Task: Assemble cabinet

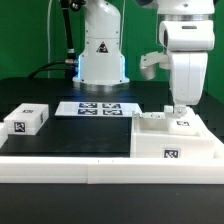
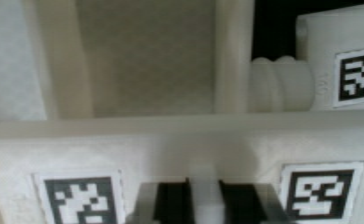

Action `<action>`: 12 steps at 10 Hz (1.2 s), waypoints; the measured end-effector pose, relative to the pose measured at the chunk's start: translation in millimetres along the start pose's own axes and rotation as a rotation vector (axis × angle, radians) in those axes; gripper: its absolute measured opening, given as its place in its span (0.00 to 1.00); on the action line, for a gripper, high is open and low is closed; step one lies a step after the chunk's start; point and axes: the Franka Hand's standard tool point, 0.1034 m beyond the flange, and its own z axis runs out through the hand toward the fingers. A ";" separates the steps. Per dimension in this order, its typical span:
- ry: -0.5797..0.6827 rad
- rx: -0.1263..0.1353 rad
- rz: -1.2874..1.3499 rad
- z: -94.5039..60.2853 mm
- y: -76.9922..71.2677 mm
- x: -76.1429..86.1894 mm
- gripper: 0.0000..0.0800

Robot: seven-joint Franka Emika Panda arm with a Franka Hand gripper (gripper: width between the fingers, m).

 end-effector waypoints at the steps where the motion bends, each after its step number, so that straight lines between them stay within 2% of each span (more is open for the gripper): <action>1: 0.000 0.000 0.000 0.0 0.1 0.0 0.09; 4: 0.000 0.000 0.001 0.1 0.2 -0.2 0.09; 9: 0.017 -0.029 0.007 -1.6 45.8 -0.6 0.09; 10: 0.014 -0.020 0.005 -1.1 46.7 -0.8 0.09; 12: 0.014 -0.020 0.004 -1.4 46.6 -0.6 0.09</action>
Offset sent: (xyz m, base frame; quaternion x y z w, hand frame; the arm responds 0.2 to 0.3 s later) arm 0.0000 0.0000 0.0000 0.0000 0.0000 0.0000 1.0000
